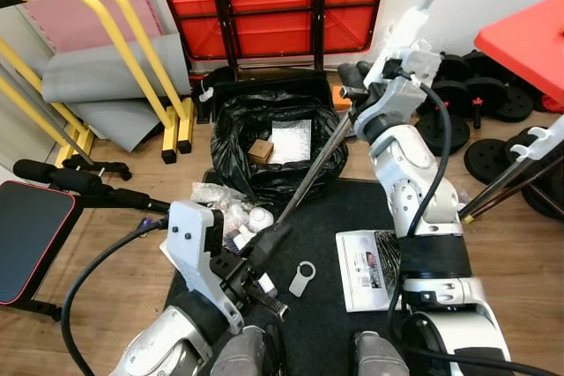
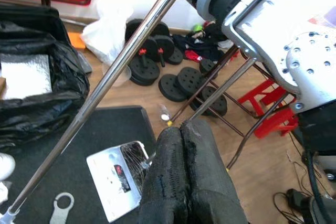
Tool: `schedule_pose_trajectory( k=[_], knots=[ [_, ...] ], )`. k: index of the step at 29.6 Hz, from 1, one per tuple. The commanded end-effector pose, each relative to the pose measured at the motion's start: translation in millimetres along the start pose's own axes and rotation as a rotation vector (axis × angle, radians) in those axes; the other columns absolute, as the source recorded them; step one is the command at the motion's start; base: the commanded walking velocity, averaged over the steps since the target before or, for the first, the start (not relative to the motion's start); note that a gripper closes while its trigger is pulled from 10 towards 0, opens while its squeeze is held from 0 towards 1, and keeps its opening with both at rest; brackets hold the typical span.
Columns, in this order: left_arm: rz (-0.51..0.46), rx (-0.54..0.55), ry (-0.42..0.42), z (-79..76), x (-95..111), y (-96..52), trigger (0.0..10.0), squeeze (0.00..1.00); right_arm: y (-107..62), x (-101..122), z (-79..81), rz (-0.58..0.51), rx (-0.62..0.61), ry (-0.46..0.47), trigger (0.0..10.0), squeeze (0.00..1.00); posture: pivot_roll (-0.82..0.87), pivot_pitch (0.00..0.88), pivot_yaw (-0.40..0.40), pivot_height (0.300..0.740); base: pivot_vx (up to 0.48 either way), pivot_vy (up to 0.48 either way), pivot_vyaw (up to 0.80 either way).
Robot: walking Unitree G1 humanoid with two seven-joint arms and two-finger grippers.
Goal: Sweep floor
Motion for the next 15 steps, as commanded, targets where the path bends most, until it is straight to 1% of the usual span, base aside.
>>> schedule_pose_trajectory(
  k=[1,2,4,6,8,10,13,15],
  knots=[
    [0.017,-0.012,0.000,-2.7,-1,-3.8,10.0,0.00,0.8,7,4.2,-0.035,0.006,0.005,10.0,0.00,0.01,0.342,0.086,0.740,0.000,0.000,0.00],
    [0.015,-0.012,-0.009,-2.7,0,-5.0,10.0,0.00,1.2,6,2.7,-0.039,0.000,-0.015,10.0,0.00,0.01,0.353,0.094,0.740,0.000,0.000,0.00],
    [0.017,-0.014,-0.014,-3.9,1,-6.1,10.0,0.00,1.6,5,0.1,-0.042,-0.008,-0.024,10.0,0.00,0.03,0.362,0.096,0.740,0.000,0.000,0.00],
    [0.017,-0.014,-0.014,-3.9,1,-6.1,10.0,0.00,1.6,5,0.1,-0.042,-0.008,-0.024,10.0,0.00,0.03,0.362,0.096,0.740,0.000,0.000,0.00],
    [0.027,-0.025,-0.023,-6.4,0,-6.9,10.0,0.00,2.4,3,-5.1,-0.039,-0.025,-0.032,10.0,0.00,0.03,0.363,0.097,0.740,0.000,0.000,0.00],
    [0.027,-0.025,-0.023,-6.4,0,-6.9,10.0,0.00,2.4,3,-5.1,-0.039,-0.025,-0.032,10.0,0.00,0.03,0.363,0.097,0.740,0.000,0.000,0.00],
    [0.032,-0.030,-0.027,-7.1,0,-7.7,10.0,0.00,2.9,1,-9.5,-0.039,-0.040,-0.038,10.0,0.00,0.04,0.373,0.095,0.740,0.000,0.000,0.00],
    [0.037,-0.033,-0.030,-7.3,0,-8.6,10.0,0.00,3.6,-1,-14.8,-0.034,-0.063,-0.061,10.0,0.00,0.04,0.377,0.095,0.740,0.000,0.000,0.00]
  ],
)
Point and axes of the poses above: a point about 5 cm out from each wrist's last joint towards the gripper, its own y axis pointing out of the wrist towards the gripper, its own x axis along the axis of the wrist's last joint, z = x × y, the point moved 6 cm from there along y, pointing out of the wrist towards the gripper, and after that the axes turned 10 degrees about -y, right-handed, at the moved point
